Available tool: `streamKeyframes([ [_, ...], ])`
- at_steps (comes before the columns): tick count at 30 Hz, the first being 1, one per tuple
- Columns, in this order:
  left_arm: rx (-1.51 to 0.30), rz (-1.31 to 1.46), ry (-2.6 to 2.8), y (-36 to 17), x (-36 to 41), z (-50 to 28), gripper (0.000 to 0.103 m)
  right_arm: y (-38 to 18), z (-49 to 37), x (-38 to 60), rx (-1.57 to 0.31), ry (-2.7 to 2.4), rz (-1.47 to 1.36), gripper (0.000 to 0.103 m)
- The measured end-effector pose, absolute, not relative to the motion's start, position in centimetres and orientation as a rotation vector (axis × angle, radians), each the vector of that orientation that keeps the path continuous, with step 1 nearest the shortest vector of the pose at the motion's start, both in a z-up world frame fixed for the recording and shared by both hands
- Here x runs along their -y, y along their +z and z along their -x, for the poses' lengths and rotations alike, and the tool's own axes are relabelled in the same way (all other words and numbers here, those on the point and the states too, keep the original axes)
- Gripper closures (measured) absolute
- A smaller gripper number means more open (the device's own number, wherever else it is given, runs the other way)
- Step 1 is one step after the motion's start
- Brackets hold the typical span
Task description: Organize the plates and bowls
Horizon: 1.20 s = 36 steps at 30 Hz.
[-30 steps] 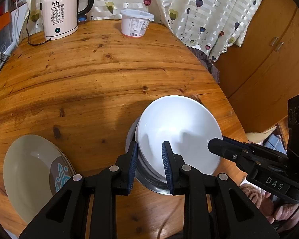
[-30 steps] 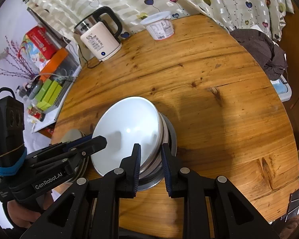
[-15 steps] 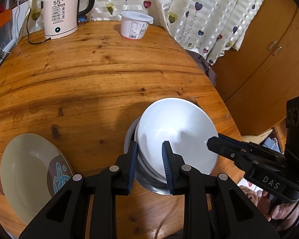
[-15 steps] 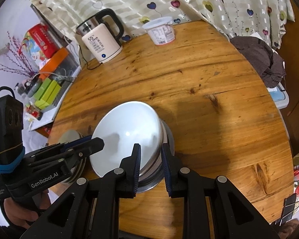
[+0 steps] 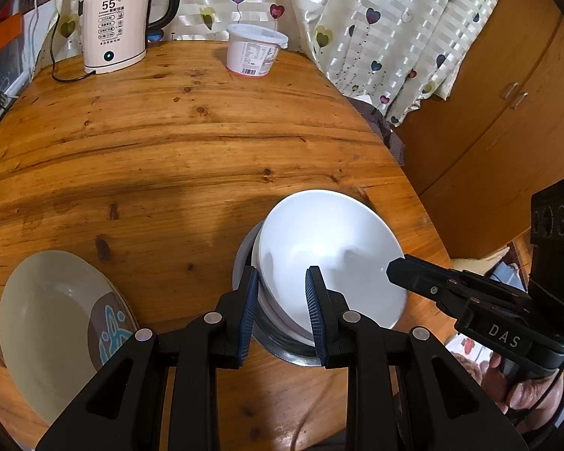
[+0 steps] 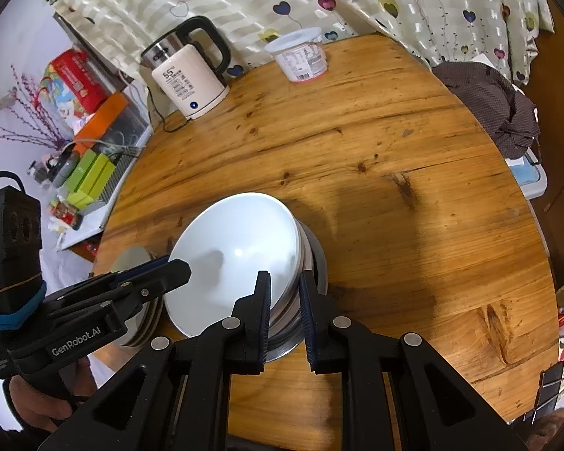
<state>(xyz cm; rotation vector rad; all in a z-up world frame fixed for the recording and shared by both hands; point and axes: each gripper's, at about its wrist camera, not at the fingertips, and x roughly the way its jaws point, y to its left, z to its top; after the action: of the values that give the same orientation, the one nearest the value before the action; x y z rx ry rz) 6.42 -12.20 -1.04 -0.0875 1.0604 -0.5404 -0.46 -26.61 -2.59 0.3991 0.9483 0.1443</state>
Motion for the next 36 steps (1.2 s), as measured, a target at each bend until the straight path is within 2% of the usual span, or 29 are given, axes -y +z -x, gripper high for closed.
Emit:
streamKeyframes([
  [36,-0.946,0.137,-0.502,-0.7,7.7,-4.8,0.077,-2.0,3.6,29.1,-0.87,0.194,-0.439,0.087],
])
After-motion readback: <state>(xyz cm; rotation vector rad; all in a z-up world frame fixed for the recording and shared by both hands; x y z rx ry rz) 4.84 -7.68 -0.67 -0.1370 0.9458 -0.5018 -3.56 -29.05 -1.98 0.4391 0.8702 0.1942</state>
